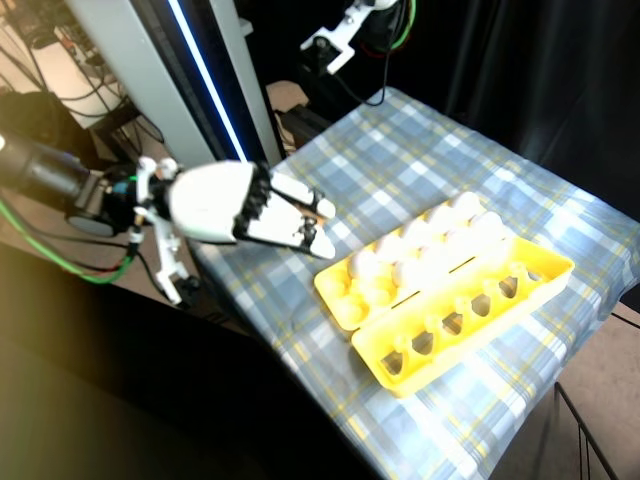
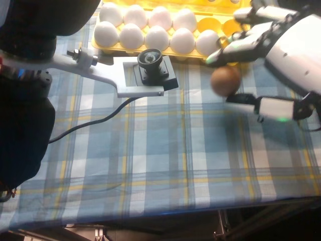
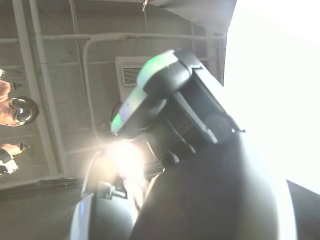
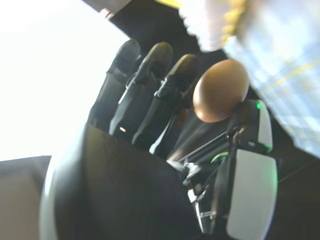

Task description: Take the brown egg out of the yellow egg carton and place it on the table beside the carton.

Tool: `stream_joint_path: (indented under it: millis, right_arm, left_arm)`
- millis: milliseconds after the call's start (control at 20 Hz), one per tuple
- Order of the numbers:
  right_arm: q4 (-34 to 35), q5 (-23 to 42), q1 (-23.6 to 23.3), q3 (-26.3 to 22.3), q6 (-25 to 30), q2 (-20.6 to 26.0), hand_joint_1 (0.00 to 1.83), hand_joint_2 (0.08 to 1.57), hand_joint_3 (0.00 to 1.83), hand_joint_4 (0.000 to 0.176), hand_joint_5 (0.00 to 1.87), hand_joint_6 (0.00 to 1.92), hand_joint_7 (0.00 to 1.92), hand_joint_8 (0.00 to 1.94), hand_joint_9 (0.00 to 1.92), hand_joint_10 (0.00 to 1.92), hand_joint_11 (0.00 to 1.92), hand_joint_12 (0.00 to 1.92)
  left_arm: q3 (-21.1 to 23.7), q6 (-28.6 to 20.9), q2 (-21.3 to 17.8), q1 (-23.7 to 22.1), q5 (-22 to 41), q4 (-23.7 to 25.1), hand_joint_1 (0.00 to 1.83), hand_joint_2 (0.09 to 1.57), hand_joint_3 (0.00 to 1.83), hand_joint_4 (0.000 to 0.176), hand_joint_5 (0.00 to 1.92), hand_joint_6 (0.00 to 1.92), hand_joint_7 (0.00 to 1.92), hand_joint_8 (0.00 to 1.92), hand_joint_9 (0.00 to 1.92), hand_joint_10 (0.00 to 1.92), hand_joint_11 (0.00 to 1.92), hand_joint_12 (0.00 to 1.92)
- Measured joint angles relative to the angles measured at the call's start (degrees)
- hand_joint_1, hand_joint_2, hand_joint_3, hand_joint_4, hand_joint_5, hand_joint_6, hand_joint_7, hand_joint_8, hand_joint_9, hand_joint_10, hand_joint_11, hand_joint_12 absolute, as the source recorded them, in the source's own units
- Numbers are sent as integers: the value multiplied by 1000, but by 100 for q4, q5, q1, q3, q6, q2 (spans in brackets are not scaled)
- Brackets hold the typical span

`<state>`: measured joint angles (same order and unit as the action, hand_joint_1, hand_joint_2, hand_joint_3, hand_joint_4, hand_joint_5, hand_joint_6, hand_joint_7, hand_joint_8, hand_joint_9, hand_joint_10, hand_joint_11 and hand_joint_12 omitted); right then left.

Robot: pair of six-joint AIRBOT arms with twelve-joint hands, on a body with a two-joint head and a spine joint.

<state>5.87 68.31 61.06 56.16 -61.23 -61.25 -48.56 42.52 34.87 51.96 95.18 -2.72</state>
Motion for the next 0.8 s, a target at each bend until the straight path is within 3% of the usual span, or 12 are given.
stream_joint_path:
  millis: [50, 100, 150, 250, 650, 800]
  right_arm:
    - [-35, -90, 0, 50, 2, -96, 976, 1150, 1, 176, 892, 1107, 1062, 0, 813, 0, 415, 95]
    - [-33, -188, 0, 59, 2, -122, 862, 1107, 0, 0, 822, 425, 1010, 0, 780, 1, 397, 80]
    - [-31, -223, 0, 61, 2, -122, 830, 1096, 0, 0, 850, 141, 973, 3, 762, 4, 392, 71]
    - [39, -214, 0, 76, 0, -109, 787, 1059, 0, 0, 799, 8, 860, 0, 701, 0, 420, 78]
    - [184, -111, -2, 90, -2, -79, 797, 938, 0, 0, 548, 0, 664, 0, 495, 0, 342, 51]
    - [444, 247, 0, -15, -2, 76, 550, 979, 4, 0, 490, 0, 626, 1, 474, 0, 330, 44]
  left_arm:
    - [0, 0, 0, 0, 7, -4, 167, 1132, 0, 0, 896, 1921, 1207, 1921, 1259, 1921, 1103, 1921]
    - [0, 0, 0, 0, 4, -4, 165, 1133, 0, 0, 903, 1921, 1216, 1921, 1265, 1921, 1086, 1921]
    - [0, 0, 0, 0, 9, -9, 166, 1137, 0, 0, 905, 1921, 1218, 1921, 1272, 1921, 1077, 1921]
    - [0, 0, 0, 0, 2, -7, 151, 1134, 0, 0, 920, 1921, 1229, 1921, 1286, 1921, 1103, 1921]
    - [0, 0, 0, 0, 4, -2, 168, 1142, 0, 0, 923, 1921, 1221, 1921, 1281, 1921, 1094, 1921]
    - [0, 0, 0, 0, 4, -4, 206, 1138, 0, 0, 939, 1921, 1231, 1921, 1283, 1921, 1097, 1921]
